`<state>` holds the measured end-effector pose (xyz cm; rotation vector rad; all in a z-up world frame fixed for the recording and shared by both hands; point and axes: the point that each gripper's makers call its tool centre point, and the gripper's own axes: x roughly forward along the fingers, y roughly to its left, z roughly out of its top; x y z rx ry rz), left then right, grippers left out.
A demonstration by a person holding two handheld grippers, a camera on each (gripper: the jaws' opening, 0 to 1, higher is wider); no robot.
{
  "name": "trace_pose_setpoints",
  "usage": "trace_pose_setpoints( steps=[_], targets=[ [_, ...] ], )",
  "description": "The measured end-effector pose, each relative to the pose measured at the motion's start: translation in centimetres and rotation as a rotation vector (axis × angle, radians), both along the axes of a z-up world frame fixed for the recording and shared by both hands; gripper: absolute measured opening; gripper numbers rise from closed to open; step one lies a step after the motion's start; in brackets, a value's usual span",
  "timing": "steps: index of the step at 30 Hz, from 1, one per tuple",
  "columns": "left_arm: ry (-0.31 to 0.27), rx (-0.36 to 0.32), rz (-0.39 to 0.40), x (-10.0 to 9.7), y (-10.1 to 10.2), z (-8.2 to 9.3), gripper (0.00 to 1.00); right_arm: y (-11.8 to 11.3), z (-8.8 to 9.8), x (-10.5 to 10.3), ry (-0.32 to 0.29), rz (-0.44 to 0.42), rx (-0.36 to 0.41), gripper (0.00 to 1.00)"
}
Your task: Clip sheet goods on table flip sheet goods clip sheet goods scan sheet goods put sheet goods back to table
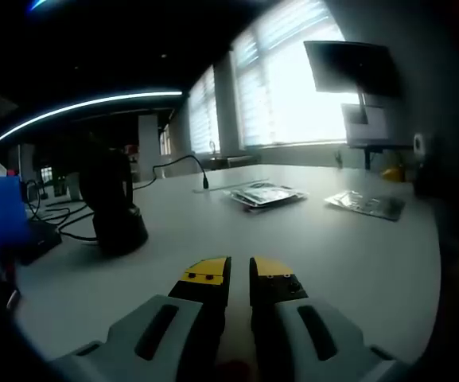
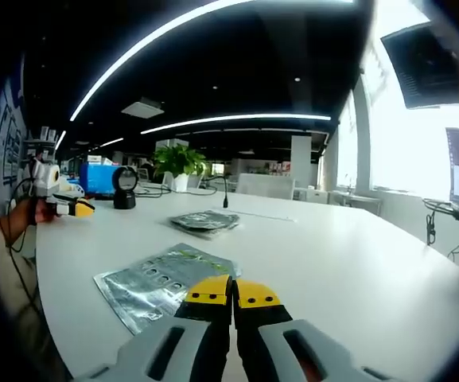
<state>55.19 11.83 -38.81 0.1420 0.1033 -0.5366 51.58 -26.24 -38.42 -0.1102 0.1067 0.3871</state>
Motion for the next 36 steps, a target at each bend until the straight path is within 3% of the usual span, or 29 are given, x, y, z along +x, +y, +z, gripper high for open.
trace_pose_setpoints(
  steps=[9,27,36],
  targets=[
    [-0.014,0.015,0.011,0.2,0.2,0.1,0.02,-0.2,0.8,-0.3,-0.032,0.019,0.073,0.00],
    [-0.022,0.001,0.011,0.6,0.6,0.1,0.03,0.9,0.4,-0.6,-0.047,0.052,-0.015,0.00],
    [-0.025,0.004,0.013,0.7,0.7,0.0,0.03,0.8,0.4,-0.5,-0.044,0.049,-0.017,0.00]
  ],
)
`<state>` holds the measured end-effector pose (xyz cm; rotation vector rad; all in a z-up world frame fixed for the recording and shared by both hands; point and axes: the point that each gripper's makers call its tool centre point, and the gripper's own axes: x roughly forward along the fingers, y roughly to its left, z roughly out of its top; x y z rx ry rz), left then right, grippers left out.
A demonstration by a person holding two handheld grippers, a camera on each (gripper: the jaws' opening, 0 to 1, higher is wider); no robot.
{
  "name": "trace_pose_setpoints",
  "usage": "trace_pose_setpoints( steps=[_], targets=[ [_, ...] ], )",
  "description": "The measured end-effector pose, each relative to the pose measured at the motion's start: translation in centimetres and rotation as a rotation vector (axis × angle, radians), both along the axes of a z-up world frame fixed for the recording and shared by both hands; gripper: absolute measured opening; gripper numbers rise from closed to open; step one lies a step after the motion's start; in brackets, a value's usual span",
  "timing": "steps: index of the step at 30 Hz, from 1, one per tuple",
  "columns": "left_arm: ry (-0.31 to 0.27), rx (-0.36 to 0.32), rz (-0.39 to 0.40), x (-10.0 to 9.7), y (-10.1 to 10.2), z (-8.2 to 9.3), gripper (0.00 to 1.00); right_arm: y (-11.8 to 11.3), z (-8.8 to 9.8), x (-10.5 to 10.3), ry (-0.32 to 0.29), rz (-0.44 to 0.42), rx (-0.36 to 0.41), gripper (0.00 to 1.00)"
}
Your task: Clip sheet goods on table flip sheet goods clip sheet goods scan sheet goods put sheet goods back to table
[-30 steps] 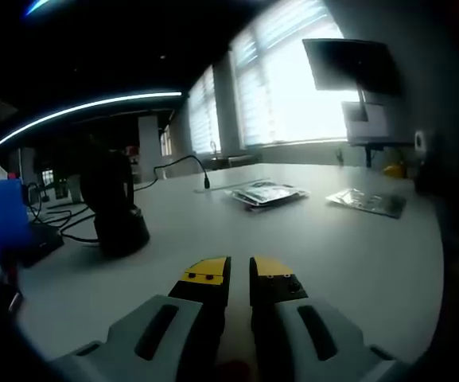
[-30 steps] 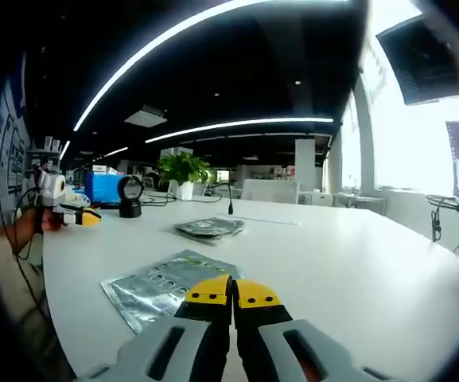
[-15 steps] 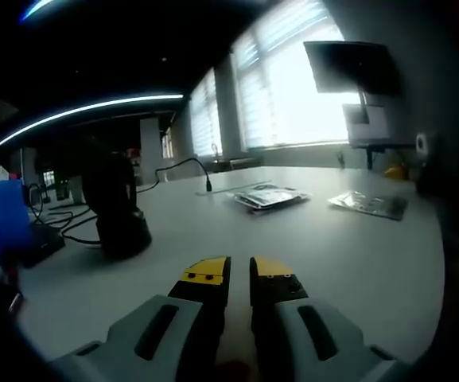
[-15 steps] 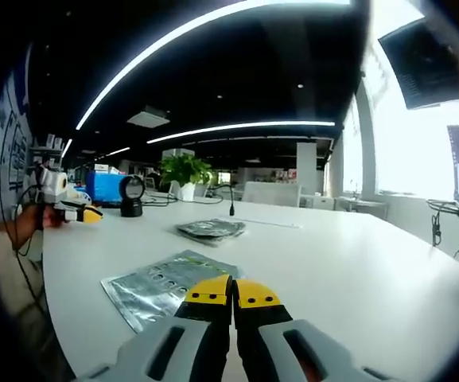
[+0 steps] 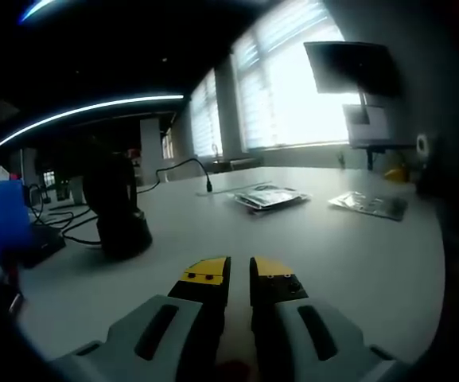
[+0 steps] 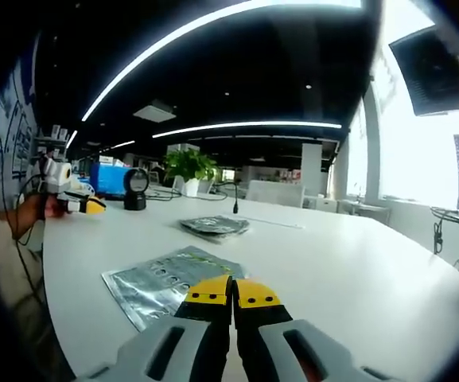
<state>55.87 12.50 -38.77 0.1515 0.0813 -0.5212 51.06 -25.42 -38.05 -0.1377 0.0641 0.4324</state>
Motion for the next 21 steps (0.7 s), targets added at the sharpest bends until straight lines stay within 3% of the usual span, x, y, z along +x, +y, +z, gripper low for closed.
trace_pose_setpoints(
  steps=[21],
  targets=[
    [-0.003,0.005,0.002,-0.09,-0.06,0.03,0.03,-0.06,-0.25,0.17,-0.002,-0.011,-0.034,0.00]
  ],
)
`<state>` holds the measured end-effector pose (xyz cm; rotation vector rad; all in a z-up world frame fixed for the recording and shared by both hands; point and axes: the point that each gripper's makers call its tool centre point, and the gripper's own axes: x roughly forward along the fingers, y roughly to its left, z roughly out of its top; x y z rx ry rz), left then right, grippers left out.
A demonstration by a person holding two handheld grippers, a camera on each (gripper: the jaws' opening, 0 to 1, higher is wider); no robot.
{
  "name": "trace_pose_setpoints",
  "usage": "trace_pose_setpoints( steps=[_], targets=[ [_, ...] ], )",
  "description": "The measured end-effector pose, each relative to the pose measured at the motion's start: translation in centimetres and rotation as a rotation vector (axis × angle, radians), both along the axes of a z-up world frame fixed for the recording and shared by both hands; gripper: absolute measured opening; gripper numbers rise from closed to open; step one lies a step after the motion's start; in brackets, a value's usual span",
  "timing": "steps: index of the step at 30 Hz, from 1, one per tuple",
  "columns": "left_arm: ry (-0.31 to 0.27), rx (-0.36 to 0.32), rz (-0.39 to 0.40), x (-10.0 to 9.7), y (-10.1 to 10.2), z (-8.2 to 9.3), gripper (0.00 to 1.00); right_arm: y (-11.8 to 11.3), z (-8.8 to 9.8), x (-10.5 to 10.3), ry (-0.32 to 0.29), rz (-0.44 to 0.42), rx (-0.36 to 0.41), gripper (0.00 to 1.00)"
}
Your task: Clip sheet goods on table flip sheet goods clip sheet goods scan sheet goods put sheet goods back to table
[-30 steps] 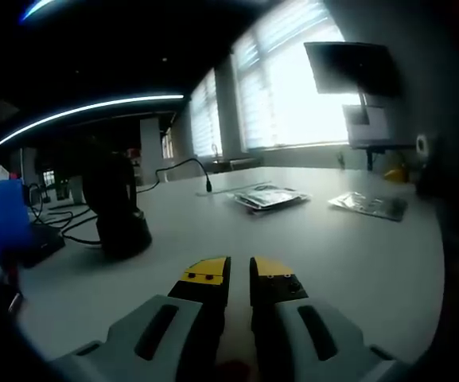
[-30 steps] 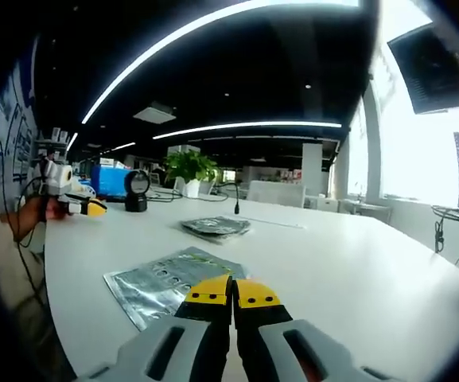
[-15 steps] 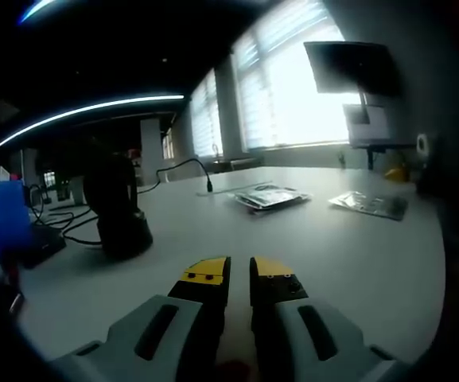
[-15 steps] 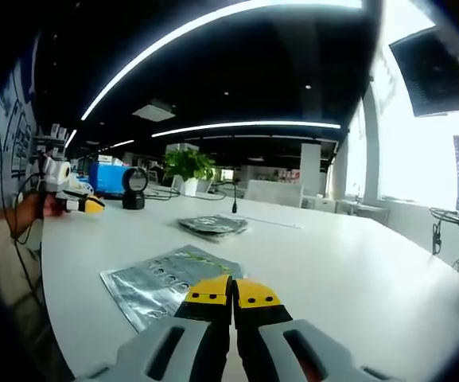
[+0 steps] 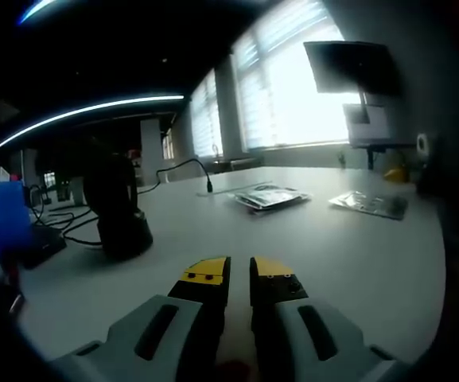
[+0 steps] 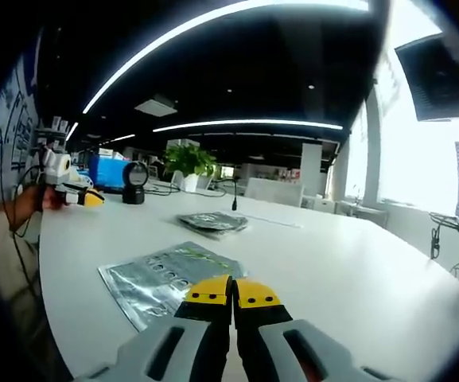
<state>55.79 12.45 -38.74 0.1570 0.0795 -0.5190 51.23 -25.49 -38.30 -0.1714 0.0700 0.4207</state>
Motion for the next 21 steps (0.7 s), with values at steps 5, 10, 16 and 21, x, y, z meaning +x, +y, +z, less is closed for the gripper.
trace_pose_setpoints(
  steps=[5,10,16,21],
  targets=[
    [-0.002,0.002,-0.002,-0.06,-0.09,0.02,0.03,0.15,0.22,-0.15,-0.007,0.017,0.011,0.00],
    [0.003,0.009,-0.004,-0.11,-0.19,-0.11,0.03,0.03,0.16,0.11,0.003,-0.011,-0.013,0.00],
    [0.007,0.006,-0.007,-0.19,-0.24,-0.08,0.03,-0.47,0.29,0.57,0.027,-0.043,-0.007,0.00],
    [0.006,0.007,-0.010,-0.21,-0.28,-0.07,0.03,-0.57,0.92,0.77,0.038,-0.044,-0.003,0.00]
  ],
)
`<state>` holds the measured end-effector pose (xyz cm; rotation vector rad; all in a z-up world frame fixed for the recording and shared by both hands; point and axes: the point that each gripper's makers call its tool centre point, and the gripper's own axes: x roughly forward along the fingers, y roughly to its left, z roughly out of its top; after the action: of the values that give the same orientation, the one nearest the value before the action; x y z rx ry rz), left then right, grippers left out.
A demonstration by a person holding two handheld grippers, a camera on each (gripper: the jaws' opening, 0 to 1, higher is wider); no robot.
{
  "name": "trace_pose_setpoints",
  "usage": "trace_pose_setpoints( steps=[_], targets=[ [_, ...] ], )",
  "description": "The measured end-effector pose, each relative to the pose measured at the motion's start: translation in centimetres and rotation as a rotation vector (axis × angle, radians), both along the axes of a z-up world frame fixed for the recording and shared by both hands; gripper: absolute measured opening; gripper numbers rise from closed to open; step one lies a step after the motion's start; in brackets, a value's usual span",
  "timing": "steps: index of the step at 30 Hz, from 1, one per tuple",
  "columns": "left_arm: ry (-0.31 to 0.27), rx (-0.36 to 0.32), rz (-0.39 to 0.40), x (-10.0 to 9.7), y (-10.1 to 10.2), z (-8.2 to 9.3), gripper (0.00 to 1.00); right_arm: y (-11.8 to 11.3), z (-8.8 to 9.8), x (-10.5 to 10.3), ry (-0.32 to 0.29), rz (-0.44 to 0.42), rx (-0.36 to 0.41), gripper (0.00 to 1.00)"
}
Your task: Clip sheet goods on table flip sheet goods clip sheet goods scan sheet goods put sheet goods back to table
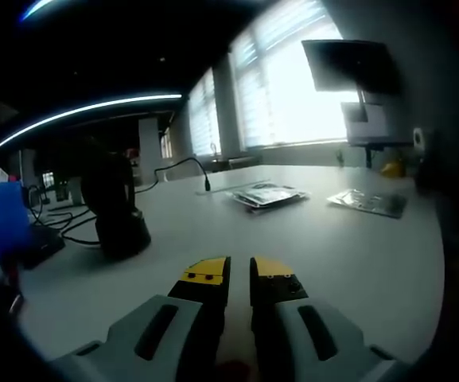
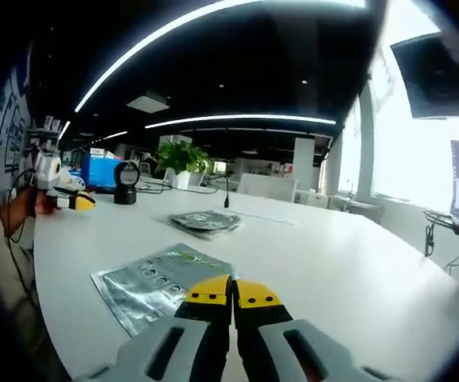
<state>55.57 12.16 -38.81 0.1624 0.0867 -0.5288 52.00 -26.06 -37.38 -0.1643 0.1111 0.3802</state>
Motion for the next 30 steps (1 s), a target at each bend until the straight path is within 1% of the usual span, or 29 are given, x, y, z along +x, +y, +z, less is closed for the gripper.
trace_pose_setpoints(
  steps=[1,3,7,14,21,26,30],
  targets=[
    [0.000,0.001,0.000,0.0,0.0,0.0,0.03,0.0,0.0,0.0,0.010,-0.002,-0.011,0.00],
    [-0.002,0.003,0.000,0.0,0.0,0.0,0.03,-0.2,0.4,0.3,0.007,-0.007,-0.027,0.00],
    [-0.003,0.003,0.000,-0.1,-0.1,0.1,0.03,-0.3,0.9,0.9,0.023,-0.004,-0.009,0.00],
    [-0.004,0.002,-0.006,-0.3,-0.2,0.2,0.03,0.3,1.6,1.5,0.027,0.003,-0.058,0.03],
    [-0.011,-0.006,-0.010,-0.5,-0.2,0.4,0.03,1.3,1.4,2.6,0.073,0.032,-0.096,0.07],
    [-0.016,0.004,-0.025,-0.7,-0.5,0.4,0.03,1.8,1.4,3.3,0.100,0.051,-0.128,0.09],
    [-0.022,0.001,-0.031,-0.8,-0.6,0.5,0.03,2.1,1.8,4.1,0.126,0.062,-0.122,0.10]
  ],
)
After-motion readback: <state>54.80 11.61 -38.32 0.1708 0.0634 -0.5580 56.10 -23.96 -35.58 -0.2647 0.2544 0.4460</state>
